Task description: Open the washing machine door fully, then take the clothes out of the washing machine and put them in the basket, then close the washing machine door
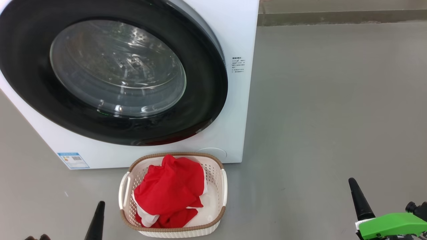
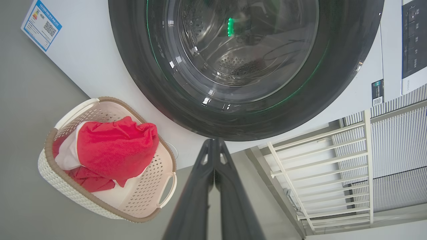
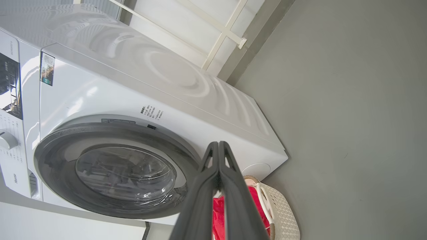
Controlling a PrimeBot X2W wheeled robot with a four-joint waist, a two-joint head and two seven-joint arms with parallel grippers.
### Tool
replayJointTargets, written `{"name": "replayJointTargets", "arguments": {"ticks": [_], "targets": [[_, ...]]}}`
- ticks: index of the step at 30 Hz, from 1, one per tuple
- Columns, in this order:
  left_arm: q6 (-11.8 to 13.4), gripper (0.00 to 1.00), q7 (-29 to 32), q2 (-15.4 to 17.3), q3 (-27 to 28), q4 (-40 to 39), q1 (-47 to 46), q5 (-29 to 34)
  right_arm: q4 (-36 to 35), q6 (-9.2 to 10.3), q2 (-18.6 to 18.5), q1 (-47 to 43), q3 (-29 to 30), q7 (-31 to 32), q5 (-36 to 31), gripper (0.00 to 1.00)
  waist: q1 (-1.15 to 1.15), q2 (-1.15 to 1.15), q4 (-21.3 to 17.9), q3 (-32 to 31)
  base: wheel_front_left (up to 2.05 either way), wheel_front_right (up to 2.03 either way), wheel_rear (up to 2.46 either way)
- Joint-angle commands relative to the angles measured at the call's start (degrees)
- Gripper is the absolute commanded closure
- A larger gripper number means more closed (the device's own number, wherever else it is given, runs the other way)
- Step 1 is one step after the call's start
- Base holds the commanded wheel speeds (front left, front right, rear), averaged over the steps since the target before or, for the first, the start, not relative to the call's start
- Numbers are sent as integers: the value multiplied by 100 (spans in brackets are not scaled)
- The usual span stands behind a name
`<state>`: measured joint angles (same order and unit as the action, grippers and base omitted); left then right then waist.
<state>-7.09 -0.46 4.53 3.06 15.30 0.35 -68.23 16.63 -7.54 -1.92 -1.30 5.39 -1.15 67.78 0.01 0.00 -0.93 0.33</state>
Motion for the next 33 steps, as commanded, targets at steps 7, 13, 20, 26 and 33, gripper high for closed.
{"name": "replayJointTargets", "arguments": {"ticks": [7,13,20,26,33], "targets": [[-29,100,139,16,203,-125,-322,-457,-187,4,-107,345,-35,129,467,100,0,0,15,-3,0,0,0],[-31,100,238,-16,229,-125,-381,-799,-200,4,-114,415,-21,232,826,100,0,0,29,-5,0,0,0],[-33,100,352,-54,259,-126,-449,-1197,-216,4,-122,497,-4,351,1243,100,0,0,45,-7,0,0,0],[-35,100,451,-86,285,-126,-508,-1539,-230,5,-129,567,11,454,1601,100,0,0,59,-10,0,0,0],[-37,100,566,-123,315,-126,-576,-1938,-246,5,-136,649,28,575,2018,100,0,0,75,-12,0,0,0]]}}
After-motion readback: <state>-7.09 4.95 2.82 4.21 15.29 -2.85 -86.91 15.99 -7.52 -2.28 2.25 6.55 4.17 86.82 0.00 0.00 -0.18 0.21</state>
